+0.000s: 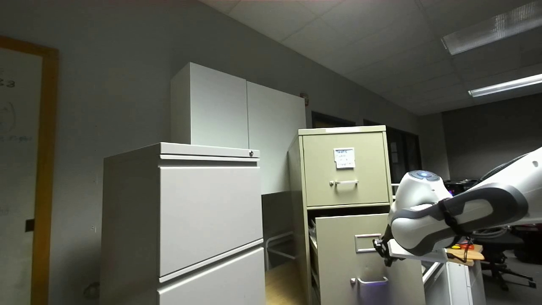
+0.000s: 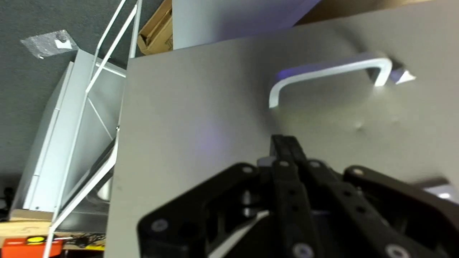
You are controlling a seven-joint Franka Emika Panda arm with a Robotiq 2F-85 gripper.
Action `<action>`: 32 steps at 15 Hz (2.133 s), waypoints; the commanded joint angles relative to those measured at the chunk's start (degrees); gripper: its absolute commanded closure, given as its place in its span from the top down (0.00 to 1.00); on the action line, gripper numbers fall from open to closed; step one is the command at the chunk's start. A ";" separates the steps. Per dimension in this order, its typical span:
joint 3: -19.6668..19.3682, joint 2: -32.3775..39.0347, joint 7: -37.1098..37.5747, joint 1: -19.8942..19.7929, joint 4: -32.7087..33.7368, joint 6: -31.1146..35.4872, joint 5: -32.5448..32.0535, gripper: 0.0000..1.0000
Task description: Close the bottom drawer of the file cabinet
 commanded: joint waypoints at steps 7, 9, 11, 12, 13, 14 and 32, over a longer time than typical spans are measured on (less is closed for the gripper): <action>13.44 3.33 23.48 -13.03 1.94 10.71 4.99 0.00; 17.47 5.01 29.42 -16.08 3.41 12.68 4.22 0.00; 22.17 6.96 35.29 -20.33 5.11 14.86 3.29 0.00; 24.83 7.93 38.18 -22.80 6.13 16.07 2.77 0.00; 27.69 8.66 41.06 -25.54 7.22 16.95 2.26 0.00; 30.78 10.07 43.70 -28.47 9.13 17.27 1.61 0.00; 66.43 22.34 67.53 -63.36 34.64 2.17 -15.50 0.00</action>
